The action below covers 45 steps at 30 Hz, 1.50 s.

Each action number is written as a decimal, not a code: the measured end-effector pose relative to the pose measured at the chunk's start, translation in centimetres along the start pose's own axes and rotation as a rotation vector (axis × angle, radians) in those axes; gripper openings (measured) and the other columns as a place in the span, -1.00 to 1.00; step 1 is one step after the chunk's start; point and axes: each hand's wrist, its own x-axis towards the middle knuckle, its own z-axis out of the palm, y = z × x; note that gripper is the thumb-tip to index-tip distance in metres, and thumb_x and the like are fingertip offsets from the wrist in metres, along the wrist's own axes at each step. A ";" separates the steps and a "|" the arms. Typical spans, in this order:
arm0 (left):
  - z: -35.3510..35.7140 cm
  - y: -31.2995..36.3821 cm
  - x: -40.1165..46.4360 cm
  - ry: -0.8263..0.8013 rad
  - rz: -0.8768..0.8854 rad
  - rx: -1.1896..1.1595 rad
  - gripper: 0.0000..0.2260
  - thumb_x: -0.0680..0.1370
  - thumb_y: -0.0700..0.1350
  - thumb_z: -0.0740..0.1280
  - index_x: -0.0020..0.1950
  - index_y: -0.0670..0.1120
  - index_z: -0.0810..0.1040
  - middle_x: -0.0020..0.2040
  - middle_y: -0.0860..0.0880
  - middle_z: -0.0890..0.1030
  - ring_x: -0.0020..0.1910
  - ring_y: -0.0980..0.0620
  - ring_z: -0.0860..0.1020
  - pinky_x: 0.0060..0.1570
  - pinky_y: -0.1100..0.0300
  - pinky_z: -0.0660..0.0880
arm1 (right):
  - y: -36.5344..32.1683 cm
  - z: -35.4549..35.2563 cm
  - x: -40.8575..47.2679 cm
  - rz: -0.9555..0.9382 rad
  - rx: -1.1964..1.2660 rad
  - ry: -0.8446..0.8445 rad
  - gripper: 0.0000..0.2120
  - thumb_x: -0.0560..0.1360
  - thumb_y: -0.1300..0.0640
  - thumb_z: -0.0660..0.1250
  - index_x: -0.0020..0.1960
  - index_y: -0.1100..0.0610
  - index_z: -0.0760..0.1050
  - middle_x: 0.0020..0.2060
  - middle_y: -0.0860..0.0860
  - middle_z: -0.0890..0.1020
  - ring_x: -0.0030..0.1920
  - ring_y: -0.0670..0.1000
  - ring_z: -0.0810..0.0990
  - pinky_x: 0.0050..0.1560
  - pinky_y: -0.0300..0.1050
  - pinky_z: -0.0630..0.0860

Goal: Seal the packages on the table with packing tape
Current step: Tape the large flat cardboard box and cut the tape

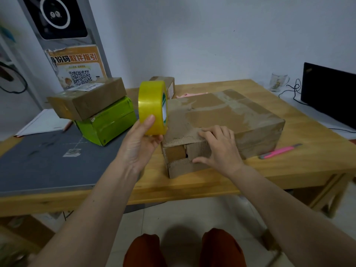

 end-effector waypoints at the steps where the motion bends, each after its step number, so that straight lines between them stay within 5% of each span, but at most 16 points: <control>1: 0.1 -0.1 -0.1 -0.002 0.003 0.009 -0.64 0.43 -0.05 0.38 0.22 -0.04 0.54 0.23 -0.13 0.56 0.18 -0.15 0.51 -0.11 0.22 0.46 | 0.1 -0.1 -0.1 -0.014 -0.007 -0.004 -0.24 0.12 -0.27 0.58 0.17 0.15 0.55 0.03 0.09 0.54 0.04 0.16 0.50 0.11 0.07 0.40; 8: 0.2 -0.1 -0.4 -0.020 0.017 0.014 -0.65 0.42 -0.08 0.40 0.21 -0.04 0.55 0.09 -0.04 0.64 0.00 0.00 0.60 -0.13 0.23 0.49 | 0.3 0.0 -0.7 -0.144 -0.217 0.081 -0.29 0.32 -0.35 0.42 0.20 0.20 0.49 -0.01 0.14 0.54 -0.04 0.17 0.50 0.03 0.08 0.46; 16: 0.3 -0.1 -0.3 -0.033 0.007 0.063 -0.57 0.43 -0.08 0.37 0.30 -0.09 0.49 0.21 -0.11 0.56 0.16 -0.11 0.49 -0.11 0.22 0.46 | 0.9 -0.4 -0.3 -0.298 -0.217 0.007 -0.25 0.35 -0.24 0.45 0.33 0.25 0.43 0.20 0.20 0.52 0.21 0.23 0.50 0.28 0.15 0.43; 21: -0.1 -0.2 -0.5 -0.050 -0.003 0.067 -0.60 0.44 -0.08 0.38 0.28 -0.08 0.51 0.20 -0.09 0.58 0.16 -0.07 0.51 -0.08 0.21 0.49 | 0.5 -0.6 0.5 -0.288 -0.275 0.043 -0.34 0.29 -0.25 0.51 0.16 0.22 0.53 0.06 0.15 0.60 0.01 0.18 0.57 0.08 0.09 0.51; 25: -0.1 -0.3 -0.6 -0.076 -0.002 0.084 -0.69 0.44 -0.08 0.39 0.17 -0.01 0.56 0.11 -0.01 0.65 0.09 0.00 0.58 -0.09 0.21 0.50 | 0.1 -0.9 1.3 -0.286 -0.223 0.201 -0.60 0.46 -0.16 0.38 -0.12 0.20 0.46 -0.26 0.11 0.49 -0.25 0.11 0.44 -0.25 -0.01 0.41; 31: 0.1 -0.2 -0.7 -0.054 -0.013 0.048 -0.71 0.43 -0.09 0.41 0.14 -0.01 0.57 0.07 -0.02 0.65 0.02 0.01 0.58 -0.12 0.21 0.49 | -0.7 -1.0 0.8 -0.164 -0.197 0.149 -0.64 0.46 -0.08 0.45 -0.14 0.23 0.49 -0.26 0.13 0.49 -0.24 0.14 0.46 -0.24 0.04 0.44; 34: 0.0 0.0 -1.3 -0.079 -0.024 0.007 -0.68 0.39 -0.05 0.52 0.12 0.00 0.62 0.08 -0.03 0.65 -0.01 0.02 0.59 -0.19 0.24 0.53 | -1.3 -1.8 0.6 0.010 0.062 0.030 -0.58 0.49 -0.14 0.38 0.06 0.21 0.50 -0.09 0.11 0.53 -0.07 0.12 0.49 -0.06 0.02 0.48; 37: 0.3 0.2 -2.2 -0.198 -0.045 0.027 -0.52 0.18 0.07 0.66 0.05 0.04 0.69 0.09 -0.03 0.65 -0.04 0.04 0.62 -0.22 0.24 0.54 | -2.6 -4.0 1.7 0.320 0.718 -0.057 -0.36 0.38 -0.30 0.37 0.31 0.02 0.35 0.15 -0.10 0.51 0.13 -0.10 0.52 0.10 -0.17 0.49; 40: 1.3 0.1 -3.4 -0.338 -0.106 0.093 -0.41 0.10 0.08 0.69 0.07 -0.03 0.67 0.06 -0.07 0.65 -0.08 0.02 0.62 -0.26 0.21 0.54 | -3.3 -6.4 3.5 0.485 1.222 -0.083 -0.37 0.25 -0.18 0.51 0.23 -0.05 0.39 0.11 -0.10 0.61 0.12 -0.09 0.60 0.09 -0.08 0.56; 43: 2.5 -0.3 -4.7 -0.412 -0.169 0.267 -0.36 0.03 0.01 0.71 0.07 -0.02 0.67 0.02 -0.03 0.67 -0.05 0.00 0.65 -0.18 0.17 0.58 | -3.5 -7.8 3.5 0.568 1.382 -0.057 -0.68 0.17 0.05 0.47 -0.10 0.08 0.57 -0.22 -0.03 0.69 -0.16 -0.01 0.65 -0.05 0.05 0.55; 45: 3.0 -1.1 -5.4 -0.405 -0.209 0.298 -0.28 0.07 -0.14 0.70 0.21 0.02 0.61 0.10 0.02 0.66 0.05 -0.02 0.65 -0.10 0.13 0.59 | -3.4 -8.0 2.3 0.652 1.410 -0.006 -0.70 0.14 0.02 0.41 -0.16 0.09 0.56 -0.23 0.07 0.68 -0.16 0.05 0.65 -0.04 0.11 0.54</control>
